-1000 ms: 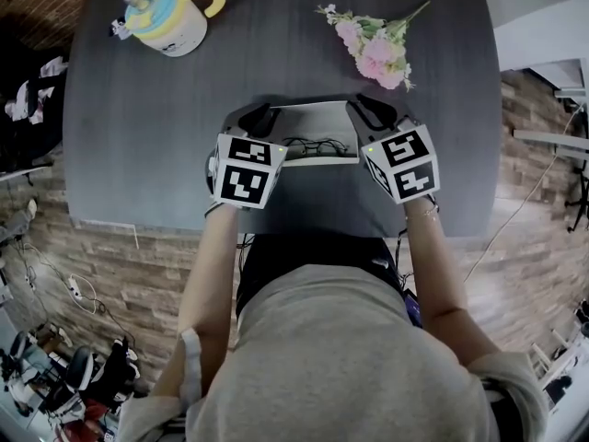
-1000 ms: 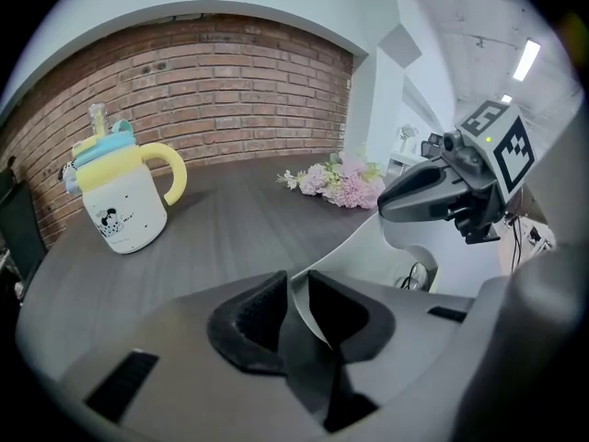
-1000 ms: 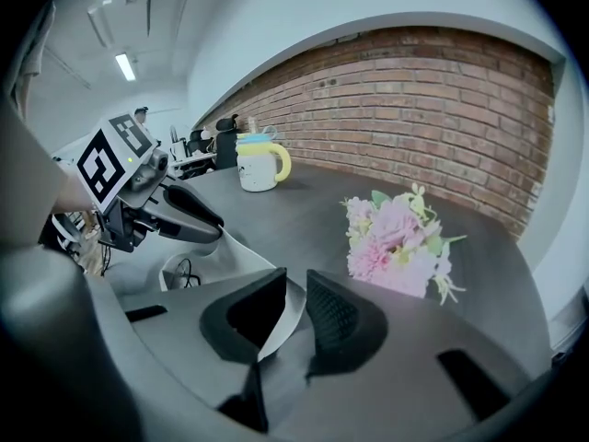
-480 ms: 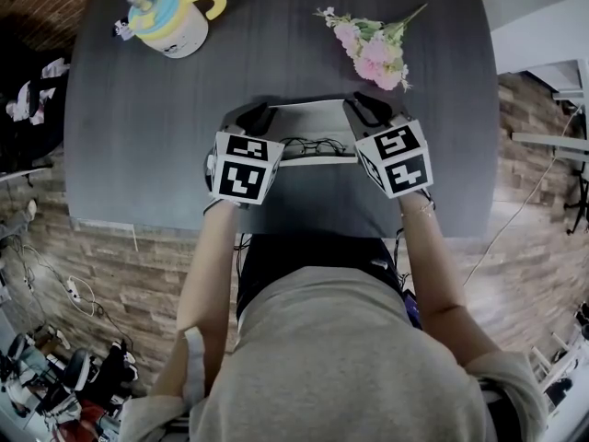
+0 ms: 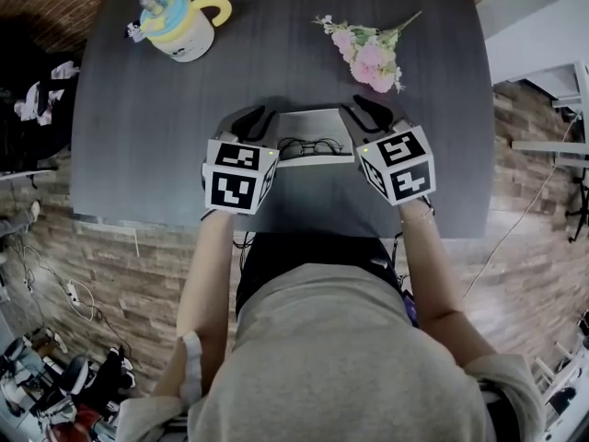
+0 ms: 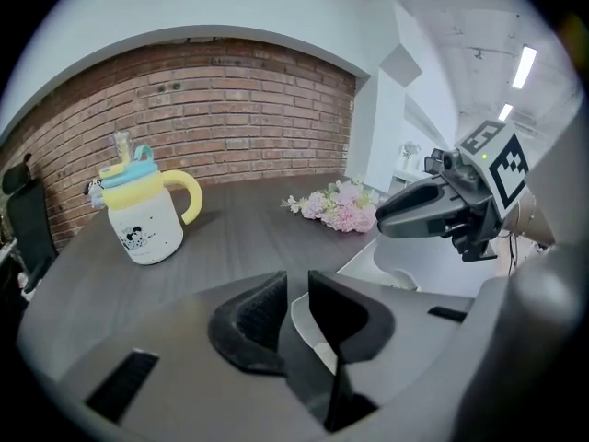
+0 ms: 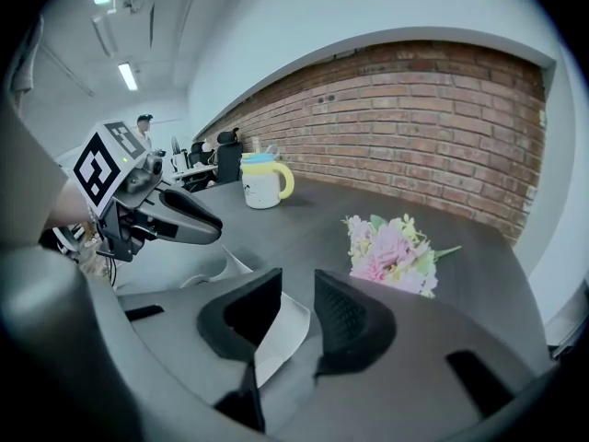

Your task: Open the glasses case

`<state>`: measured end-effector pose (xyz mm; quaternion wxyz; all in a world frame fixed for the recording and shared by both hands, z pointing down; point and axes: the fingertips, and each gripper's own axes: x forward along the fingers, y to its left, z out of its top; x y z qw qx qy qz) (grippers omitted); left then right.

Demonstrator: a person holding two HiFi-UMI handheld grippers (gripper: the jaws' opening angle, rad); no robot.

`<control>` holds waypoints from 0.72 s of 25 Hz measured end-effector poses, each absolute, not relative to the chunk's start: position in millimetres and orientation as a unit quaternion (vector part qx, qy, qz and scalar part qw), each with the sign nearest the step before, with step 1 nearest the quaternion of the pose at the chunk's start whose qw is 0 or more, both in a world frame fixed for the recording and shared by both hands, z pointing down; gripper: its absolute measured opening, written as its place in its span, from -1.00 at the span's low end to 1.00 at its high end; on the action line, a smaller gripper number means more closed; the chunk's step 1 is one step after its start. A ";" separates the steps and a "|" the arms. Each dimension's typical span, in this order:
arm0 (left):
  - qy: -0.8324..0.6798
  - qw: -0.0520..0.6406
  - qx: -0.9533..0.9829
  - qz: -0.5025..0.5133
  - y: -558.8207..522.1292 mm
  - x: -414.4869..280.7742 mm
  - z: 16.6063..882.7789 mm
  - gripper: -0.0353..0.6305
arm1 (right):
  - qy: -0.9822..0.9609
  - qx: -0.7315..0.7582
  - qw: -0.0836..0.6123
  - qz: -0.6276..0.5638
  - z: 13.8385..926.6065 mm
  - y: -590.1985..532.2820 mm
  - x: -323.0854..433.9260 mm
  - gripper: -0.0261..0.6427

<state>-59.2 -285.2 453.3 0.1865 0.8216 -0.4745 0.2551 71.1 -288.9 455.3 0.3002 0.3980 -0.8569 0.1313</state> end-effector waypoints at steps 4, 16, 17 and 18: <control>-0.484 0.171 0.826 0.234 -281.0 -62.2 427.4 -0.63 | -0.865 0.404 0.268 0.128 433.3 -284.6 68.2 -0.59; -0.472 0.133 0.855 0.166 -254.1 -57.0 367.6 -0.71 | -0.907 0.370 0.173 0.103 360.9 -250.8 50.7 -0.90; -0.479 0.128 0.854 0.157 -252.9 -57.6 363.5 -0.72 | -0.911 0.364 0.170 0.098 357.5 -247.6 49.3 -0.90; -0.486 0.125 0.852 0.148 -251.6 -58.2 359.9 -0.73 | -0.914 0.357 0.166 0.094 354.8 -244.3 48.3 -0.90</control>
